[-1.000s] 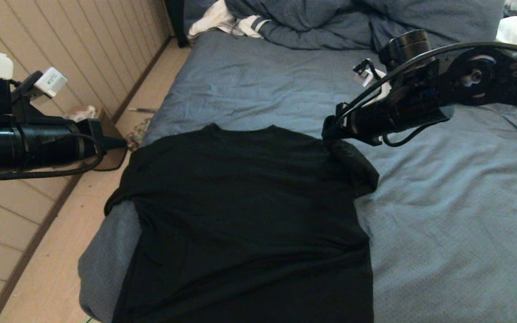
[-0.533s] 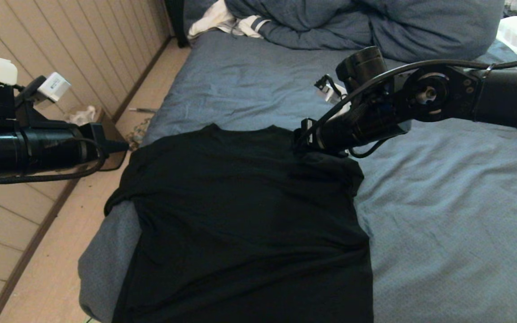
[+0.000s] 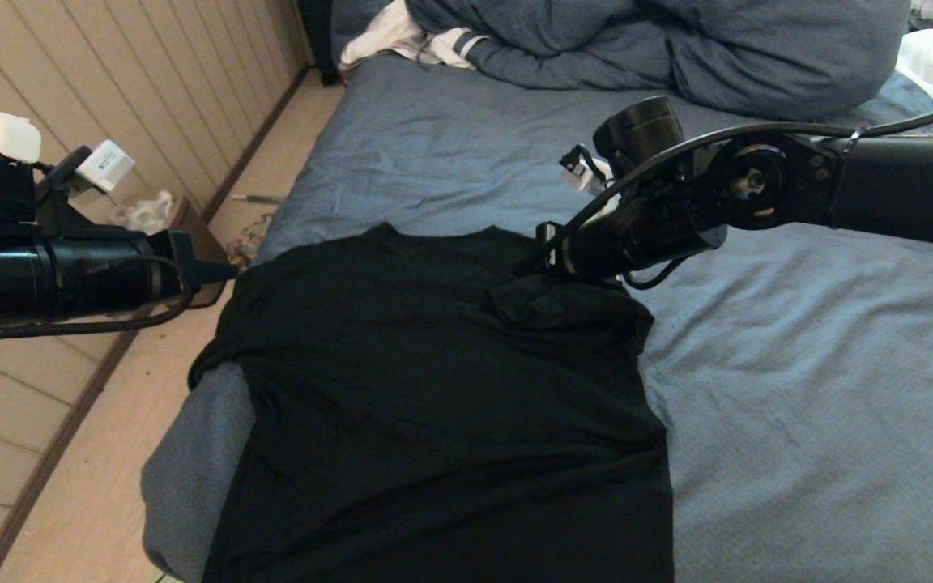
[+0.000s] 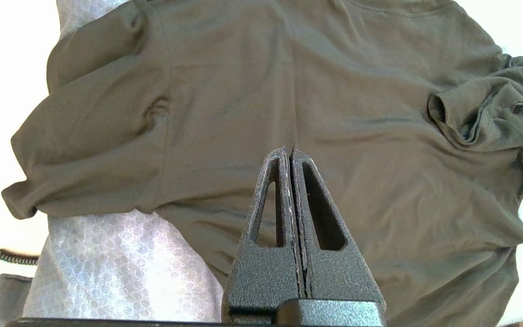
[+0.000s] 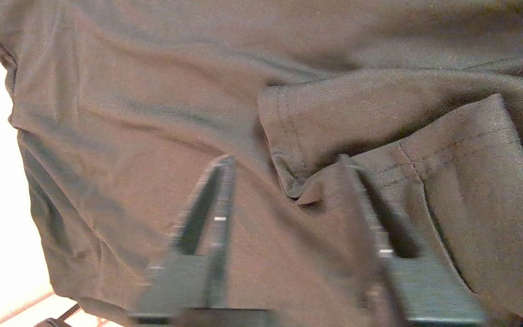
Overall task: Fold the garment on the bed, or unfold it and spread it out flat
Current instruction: Fold the black T-shirt
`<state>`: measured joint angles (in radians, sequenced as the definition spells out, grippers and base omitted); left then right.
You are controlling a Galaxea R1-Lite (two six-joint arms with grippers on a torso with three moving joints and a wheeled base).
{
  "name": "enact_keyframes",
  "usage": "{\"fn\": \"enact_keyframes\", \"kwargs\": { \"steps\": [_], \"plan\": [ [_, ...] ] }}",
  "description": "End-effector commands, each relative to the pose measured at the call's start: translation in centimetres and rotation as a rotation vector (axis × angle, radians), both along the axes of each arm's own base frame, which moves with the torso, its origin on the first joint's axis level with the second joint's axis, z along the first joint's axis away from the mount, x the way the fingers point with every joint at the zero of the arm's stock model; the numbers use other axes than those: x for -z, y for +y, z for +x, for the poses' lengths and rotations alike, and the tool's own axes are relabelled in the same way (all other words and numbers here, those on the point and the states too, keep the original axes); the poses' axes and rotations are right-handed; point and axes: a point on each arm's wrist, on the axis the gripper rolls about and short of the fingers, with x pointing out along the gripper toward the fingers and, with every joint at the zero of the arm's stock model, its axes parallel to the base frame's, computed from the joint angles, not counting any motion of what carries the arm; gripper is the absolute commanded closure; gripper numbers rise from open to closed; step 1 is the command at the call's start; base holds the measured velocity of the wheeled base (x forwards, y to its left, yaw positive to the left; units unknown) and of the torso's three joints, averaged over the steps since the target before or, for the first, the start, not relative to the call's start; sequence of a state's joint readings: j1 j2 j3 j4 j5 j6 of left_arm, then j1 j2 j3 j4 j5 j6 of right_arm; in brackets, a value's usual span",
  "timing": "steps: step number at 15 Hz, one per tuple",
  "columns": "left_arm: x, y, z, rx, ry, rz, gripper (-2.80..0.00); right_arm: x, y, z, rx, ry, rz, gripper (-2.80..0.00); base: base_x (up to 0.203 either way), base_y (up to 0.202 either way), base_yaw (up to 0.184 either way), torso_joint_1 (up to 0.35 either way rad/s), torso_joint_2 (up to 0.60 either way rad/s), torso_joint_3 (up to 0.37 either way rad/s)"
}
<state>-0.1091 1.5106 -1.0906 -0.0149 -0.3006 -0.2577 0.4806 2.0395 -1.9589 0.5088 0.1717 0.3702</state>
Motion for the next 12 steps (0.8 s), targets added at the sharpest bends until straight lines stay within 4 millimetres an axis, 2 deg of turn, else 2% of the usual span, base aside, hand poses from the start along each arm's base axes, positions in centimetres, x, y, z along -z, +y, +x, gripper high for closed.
{"fn": "enact_keyframes", "kwargs": {
  "steps": [1,4,5,8,11,12],
  "plan": [
    [0.0,0.0,0.1,0.003,0.002,-0.002,0.00,-0.8,-0.3,-0.6,-0.001,-0.014,0.009,-2.80,0.000,0.000,0.000,0.000,0.00,0.000],
    [0.2,-0.1,0.1,0.004,0.017,-0.023,0.00,-1.8,-1.4,-1.3,0.022,-0.019,0.016,-2.80,0.000,0.000,0.000,0.000,0.00,0.000],
    [0.2,-0.1,0.0,0.013,0.023,-0.038,0.00,-2.0,-2.3,-1.5,0.042,-0.007,0.010,0.00,0.000,0.000,0.000,0.000,0.00,0.000],
    [0.6,-0.3,0.1,0.044,0.041,-0.053,0.00,-2.2,-4.9,-1.4,0.106,0.008,-0.006,0.00,0.000,0.000,0.000,0.000,0.00,0.000],
    [1.2,-0.8,0.3,0.054,0.073,-0.072,0.00,-0.9,-7.0,-0.1,0.173,0.052,-0.021,0.00,0.000,0.000,0.000,0.000,0.00,0.000],
    [1.4,-0.8,0.3,0.066,0.081,-0.077,0.00,-0.6,-7.0,0.0,0.175,0.062,-0.023,0.00,0.000,0.000,0.000,0.000,0.00,0.000]
  ]
}}
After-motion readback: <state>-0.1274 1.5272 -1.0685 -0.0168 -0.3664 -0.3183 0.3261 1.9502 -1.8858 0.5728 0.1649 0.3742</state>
